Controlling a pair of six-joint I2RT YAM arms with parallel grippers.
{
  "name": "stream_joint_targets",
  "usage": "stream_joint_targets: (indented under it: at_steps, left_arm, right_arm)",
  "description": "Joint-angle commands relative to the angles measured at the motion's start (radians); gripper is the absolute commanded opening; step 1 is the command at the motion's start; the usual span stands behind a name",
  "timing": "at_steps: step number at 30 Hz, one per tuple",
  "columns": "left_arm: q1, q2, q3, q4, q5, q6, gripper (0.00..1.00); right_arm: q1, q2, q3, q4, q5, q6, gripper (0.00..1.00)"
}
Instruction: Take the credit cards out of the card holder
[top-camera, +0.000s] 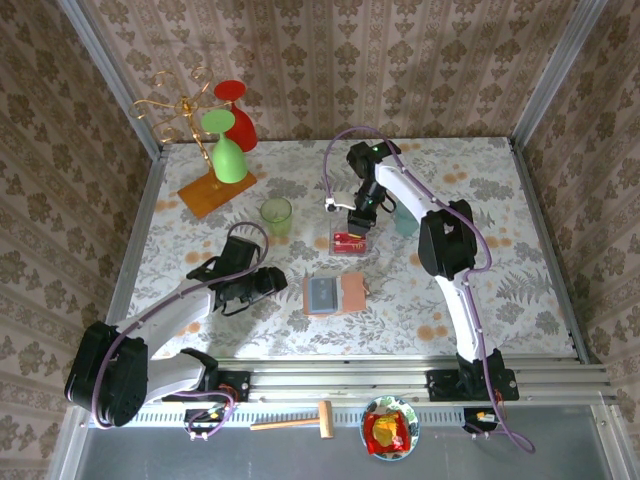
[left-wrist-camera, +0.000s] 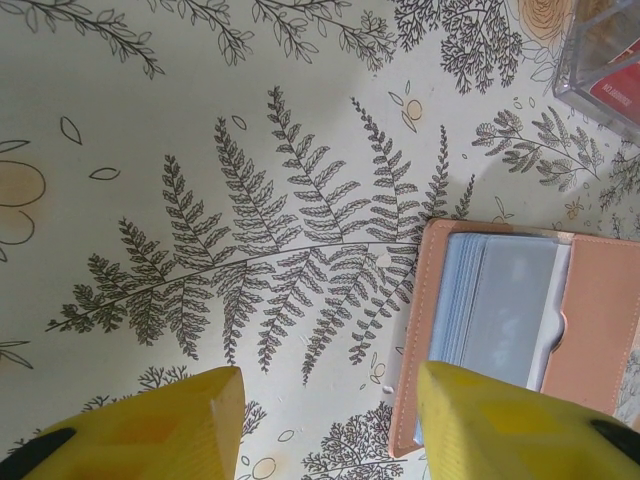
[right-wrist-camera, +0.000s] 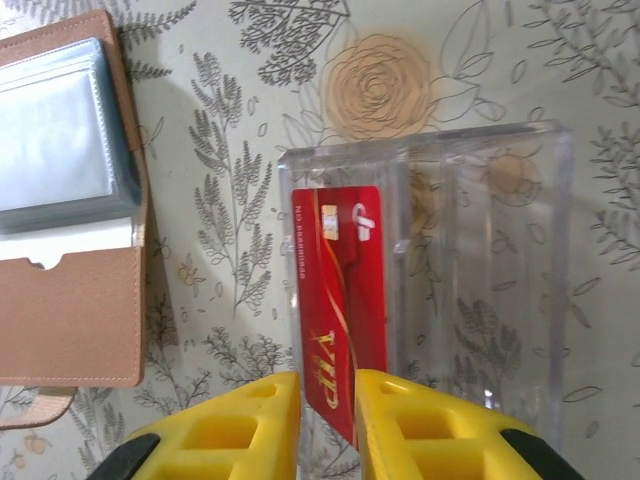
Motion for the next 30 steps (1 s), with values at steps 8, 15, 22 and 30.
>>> stream_joint_targets:
  at_steps: [8, 15, 22, 30]
  left_arm:
    - [-0.040, 0.054, 0.046, 0.070, 0.042, -0.003, 0.48]
    - [-0.098, 0.136, 0.095, 0.135, 0.063, -0.005, 0.46]
    - [-0.141, 0.237, 0.097, 0.241, 0.117, -0.041, 0.44]
    - [-0.159, 0.314, 0.111, 0.244, 0.131, -0.036, 0.44]
  right_arm:
    - [0.032, -0.338, -0.339, 0.347, 0.035, 0.318, 0.26]
    - [0.064, -0.552, -0.632, 0.620, 0.049, 0.721, 0.27]
    - [0.096, -0.739, -0.893, 0.843, 0.058, 1.163, 0.27]
    - [0.130, -0.875, -1.081, 0.934, 0.045, 1.428, 0.25]
